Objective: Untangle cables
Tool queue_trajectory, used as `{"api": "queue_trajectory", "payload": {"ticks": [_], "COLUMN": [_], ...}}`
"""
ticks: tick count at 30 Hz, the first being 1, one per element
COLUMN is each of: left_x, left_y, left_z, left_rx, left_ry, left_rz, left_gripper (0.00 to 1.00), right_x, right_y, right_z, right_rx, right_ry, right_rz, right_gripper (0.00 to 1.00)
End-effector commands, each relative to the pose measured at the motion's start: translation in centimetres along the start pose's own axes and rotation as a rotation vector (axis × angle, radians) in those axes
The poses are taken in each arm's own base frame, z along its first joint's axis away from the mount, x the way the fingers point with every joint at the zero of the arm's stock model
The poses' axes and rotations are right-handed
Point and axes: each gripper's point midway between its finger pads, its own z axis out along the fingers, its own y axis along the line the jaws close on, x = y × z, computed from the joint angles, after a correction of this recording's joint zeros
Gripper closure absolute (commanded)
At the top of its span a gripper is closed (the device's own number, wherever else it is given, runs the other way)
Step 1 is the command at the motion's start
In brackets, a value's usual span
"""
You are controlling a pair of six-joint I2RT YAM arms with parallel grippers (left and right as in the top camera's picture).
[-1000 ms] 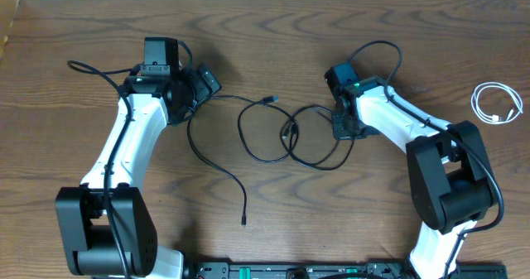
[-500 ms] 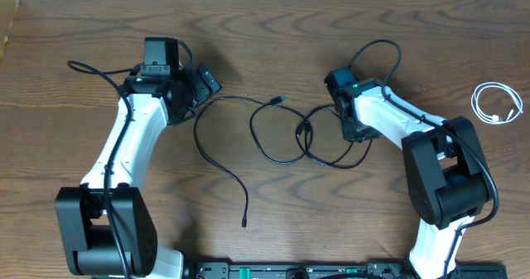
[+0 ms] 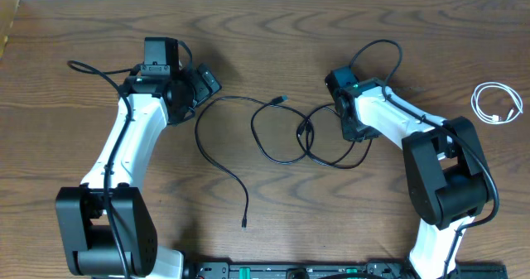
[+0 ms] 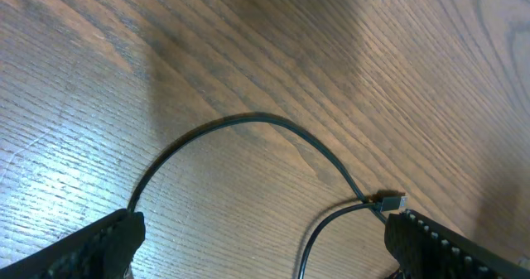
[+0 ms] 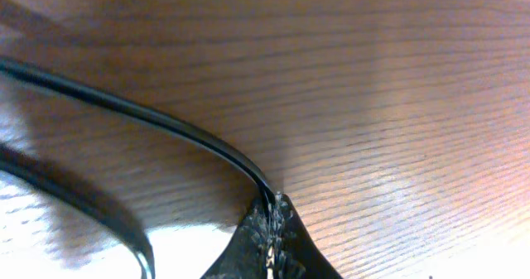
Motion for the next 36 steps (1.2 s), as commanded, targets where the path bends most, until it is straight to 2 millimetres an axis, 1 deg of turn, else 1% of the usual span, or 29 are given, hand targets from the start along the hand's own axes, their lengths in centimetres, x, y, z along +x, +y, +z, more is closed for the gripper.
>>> {"api": "queue_trajectory", "payload": {"ticks": [1, 5, 6, 8, 9, 11, 13, 15, 17, 18, 19, 20, 22, 23, 25, 26, 29, 30, 31, 32, 33, 34, 36], "left_x": [0.3, 0.3, 0.3, 0.3, 0.3, 0.3, 0.3, 0.3, 0.3, 0.3, 0.3, 0.3, 0.3, 0.3, 0.3, 0.3, 0.3, 0.3, 0.3, 0.3, 0.3, 0.3, 0.3], "left_y": [0.8, 0.8, 0.8, 0.8, 0.8, 0.8, 0.8, 0.8, 0.8, 0.8, 0.8, 0.8, 0.8, 0.8, 0.8, 0.8, 0.8, 0.8, 0.8, 0.8, 0.8, 0.8, 0.8], "left_z": [0.4, 0.4, 0.4, 0.4, 0.4, 0.4, 0.4, 0.4, 0.4, 0.4, 0.4, 0.4, 0.4, 0.4, 0.4, 0.4, 0.4, 0.4, 0.4, 0.4, 0.4, 0.4, 0.4], "left_rx": [-0.024, -0.024, -0.024, -0.024, -0.024, -0.024, -0.024, -0.024, -0.024, -0.024, -0.024, -0.024, -0.024, -0.024, -0.024, -0.024, -0.024, -0.024, -0.025, -0.024, -0.024, -0.024, -0.024], "left_ry": [0.007, 0.007, 0.007, 0.007, 0.007, 0.007, 0.007, 0.007, 0.007, 0.007, 0.007, 0.007, 0.007, 0.007, 0.007, 0.007, 0.007, 0.007, 0.007, 0.007, 0.007, 0.007, 0.007], "left_rz": [-0.001, -0.001, -0.001, -0.001, -0.001, -0.001, -0.001, -0.001, -0.001, -0.001, -0.001, -0.001, -0.001, -0.001, -0.001, -0.001, -0.001, -0.001, -0.001, -0.001, -0.001, -0.001, -0.001], "left_gripper": [0.02, 0.02, 0.02, 0.02, 0.02, 0.02, 0.02, 0.02, 0.02, 0.02, 0.02, 0.02, 0.02, 0.02, 0.02, 0.02, 0.02, 0.02, 0.02, 0.02, 0.02, 0.02, 0.02], "right_x": [0.6, -0.4, -0.6, -0.7, -0.5, 0.4, 1.7, 3.2, 4.0, 4.1, 4.0, 4.0, 3.7, 3.4, 2.8, 2.3, 0.8, 0.4, -0.2, -0.7, -1.1, -1.6, -2.6], "right_y": [2.6, 3.5, 3.9, 5.5, 6.5, 8.6, 10.3, 11.6, 12.0, 12.2, 12.3, 12.4, 12.6, 12.6, 12.4, 12.1, 11.2, 10.8, 10.4, 10.1, 9.9, 9.8, 9.8], "right_z": [-0.4, -3.3, -4.3, -6.0, -6.8, -8.4, -10.0, -11.1, -11.2, -11.1, -11.0, -10.9, -10.8, -10.6, -10.2, -9.8, -8.8, -8.5, -8.2, -8.1, -8.0, -7.9, -8.0], "right_rx": [-0.120, -0.213, -0.259, -0.382, -0.455, -0.610, -0.754, -0.860, -0.870, -0.859, -0.846, -0.836, -0.816, -0.800, -0.756, -0.722, -0.626, -0.595, -0.567, -0.554, -0.553, -0.557, -0.584], "right_ry": [0.042, 0.041, 0.038, 0.032, 0.028, 0.026, 0.033, 0.031, 0.035, 0.032, 0.024, 0.016, -0.001, -0.014, -0.027, -0.039, -0.083, -0.091, -0.093, -0.091, -0.088, -0.085, -0.072], "right_rz": [-0.102, -0.127, -0.153, -0.234, -0.282, -0.384, -0.492, -0.603, -0.645, -0.653, -0.661, -0.668, -0.677, -0.679, -0.660, -0.648, -0.630, -0.614, -0.565, -0.506, -0.439, -0.365, -0.206], "right_gripper": [0.99, 0.99, 0.99, 0.99, 0.96, 0.87, 0.77, 0.74, 0.69, 0.69, 0.63, 0.55, 0.47, 0.32, 0.33, 0.35, 0.68, 0.71, 0.70, 0.66, 0.55, 0.50, 0.44]}}
